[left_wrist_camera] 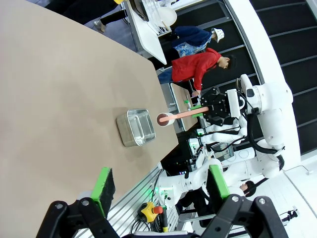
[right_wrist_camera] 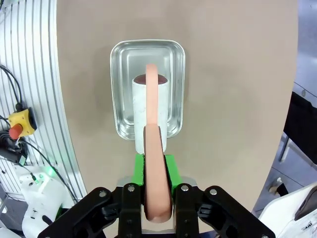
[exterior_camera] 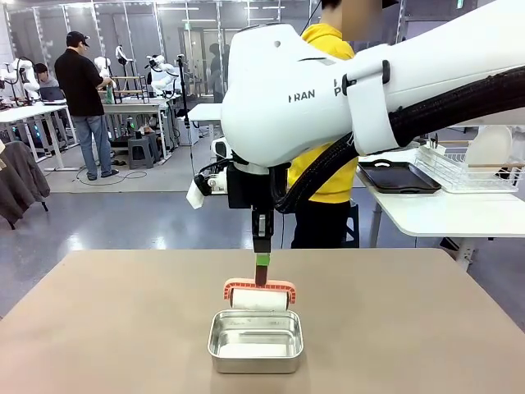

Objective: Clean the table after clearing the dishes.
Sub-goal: Place the Lint Roller back on top of the Airtight Container.

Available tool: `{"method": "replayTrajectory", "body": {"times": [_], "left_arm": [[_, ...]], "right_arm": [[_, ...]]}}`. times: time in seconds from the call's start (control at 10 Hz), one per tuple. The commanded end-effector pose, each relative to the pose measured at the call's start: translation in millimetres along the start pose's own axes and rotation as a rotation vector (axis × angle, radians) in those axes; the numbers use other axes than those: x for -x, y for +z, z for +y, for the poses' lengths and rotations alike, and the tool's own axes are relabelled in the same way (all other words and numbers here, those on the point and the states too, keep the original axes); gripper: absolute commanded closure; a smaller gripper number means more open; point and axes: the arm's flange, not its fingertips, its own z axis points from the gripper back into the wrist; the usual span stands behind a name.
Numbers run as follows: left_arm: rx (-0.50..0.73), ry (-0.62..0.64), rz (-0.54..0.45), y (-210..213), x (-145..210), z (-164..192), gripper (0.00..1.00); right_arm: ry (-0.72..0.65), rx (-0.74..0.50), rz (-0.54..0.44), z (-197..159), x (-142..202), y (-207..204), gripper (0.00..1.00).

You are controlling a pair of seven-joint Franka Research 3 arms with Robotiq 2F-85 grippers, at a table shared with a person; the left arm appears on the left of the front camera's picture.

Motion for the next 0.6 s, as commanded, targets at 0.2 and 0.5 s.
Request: {"method": "replayTrajectory", "body": {"times": [0.2,0.5], "left_arm": [[0.009,-0.004,-0.007,2,1,-1,0.05],[0.009,-0.004,-0.007,2,1,-1,0.05]], "right_arm": [[0.009,0.018,-0.013,0,2,8,0.79],[-0.068,-0.046,0.059,-13,-11,-19,0.79]]}}
